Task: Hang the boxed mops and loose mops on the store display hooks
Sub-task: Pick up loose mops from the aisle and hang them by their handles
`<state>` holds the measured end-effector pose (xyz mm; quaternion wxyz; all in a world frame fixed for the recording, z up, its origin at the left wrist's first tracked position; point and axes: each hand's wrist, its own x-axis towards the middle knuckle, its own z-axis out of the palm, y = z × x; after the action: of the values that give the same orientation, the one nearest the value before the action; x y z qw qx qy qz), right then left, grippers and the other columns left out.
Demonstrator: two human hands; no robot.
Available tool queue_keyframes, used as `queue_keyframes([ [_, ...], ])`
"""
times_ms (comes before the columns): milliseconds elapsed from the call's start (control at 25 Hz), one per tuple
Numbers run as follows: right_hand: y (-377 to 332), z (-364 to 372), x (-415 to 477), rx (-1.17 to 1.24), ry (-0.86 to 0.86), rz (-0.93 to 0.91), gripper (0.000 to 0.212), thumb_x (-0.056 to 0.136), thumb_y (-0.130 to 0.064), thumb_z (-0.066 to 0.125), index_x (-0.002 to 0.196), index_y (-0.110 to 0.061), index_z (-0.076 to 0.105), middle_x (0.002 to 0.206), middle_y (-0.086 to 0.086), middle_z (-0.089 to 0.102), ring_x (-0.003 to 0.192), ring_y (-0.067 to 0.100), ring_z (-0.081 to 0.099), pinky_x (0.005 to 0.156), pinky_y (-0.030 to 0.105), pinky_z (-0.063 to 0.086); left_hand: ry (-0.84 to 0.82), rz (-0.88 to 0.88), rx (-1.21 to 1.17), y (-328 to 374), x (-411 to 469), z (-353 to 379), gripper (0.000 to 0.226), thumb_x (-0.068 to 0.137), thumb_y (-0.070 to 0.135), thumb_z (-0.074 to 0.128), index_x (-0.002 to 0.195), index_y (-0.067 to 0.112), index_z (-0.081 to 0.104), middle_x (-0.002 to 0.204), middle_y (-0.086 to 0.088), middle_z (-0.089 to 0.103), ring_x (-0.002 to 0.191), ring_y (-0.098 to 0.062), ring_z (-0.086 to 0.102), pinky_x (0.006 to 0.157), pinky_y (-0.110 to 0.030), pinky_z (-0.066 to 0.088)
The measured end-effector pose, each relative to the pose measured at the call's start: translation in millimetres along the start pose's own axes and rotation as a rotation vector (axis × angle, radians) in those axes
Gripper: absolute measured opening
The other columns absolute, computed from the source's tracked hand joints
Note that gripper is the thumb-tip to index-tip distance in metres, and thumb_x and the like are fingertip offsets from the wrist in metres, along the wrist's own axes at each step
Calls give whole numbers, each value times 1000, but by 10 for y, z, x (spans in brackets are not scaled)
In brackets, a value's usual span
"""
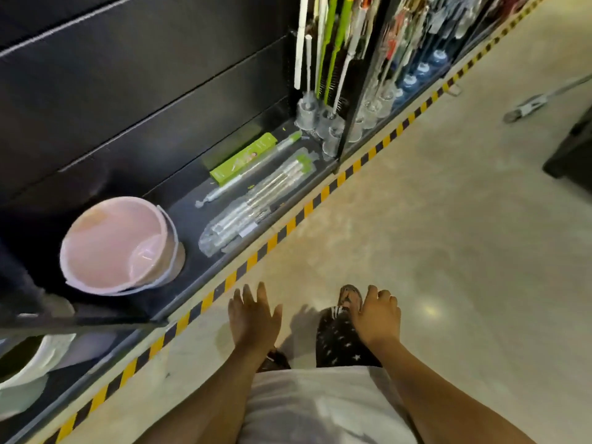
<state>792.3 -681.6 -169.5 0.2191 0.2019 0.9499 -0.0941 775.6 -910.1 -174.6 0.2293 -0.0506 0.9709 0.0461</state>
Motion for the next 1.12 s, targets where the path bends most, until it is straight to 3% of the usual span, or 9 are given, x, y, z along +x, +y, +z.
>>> queue_keyframes([
  [320,1326,-353,717,-8,-51,34,50,95,-44,43,133,-11,39,128,15,49,117,30,46,93,37,42,-46,145,116,1644,407,6,67,98,55,34,154,19,22,158,-16,27,148,-33,19,119,-41,17],
  [600,2922,-797,1115,70,-45,237,48,97,-41,42,134,-11,39,128,13,50,117,29,46,94,35,41,-61,339,162,3400,422,29,67,99,54,34,155,19,20,160,-15,23,149,-31,15,121,-40,13],
  [1120,3971,-1095,1698,268,-54,457,54,95,-46,45,136,-12,39,130,13,50,118,29,46,96,36,42,-136,628,299,5090,914,-37,67,97,62,27,153,25,23,162,-9,20,150,-30,14,122,-42,13],
])
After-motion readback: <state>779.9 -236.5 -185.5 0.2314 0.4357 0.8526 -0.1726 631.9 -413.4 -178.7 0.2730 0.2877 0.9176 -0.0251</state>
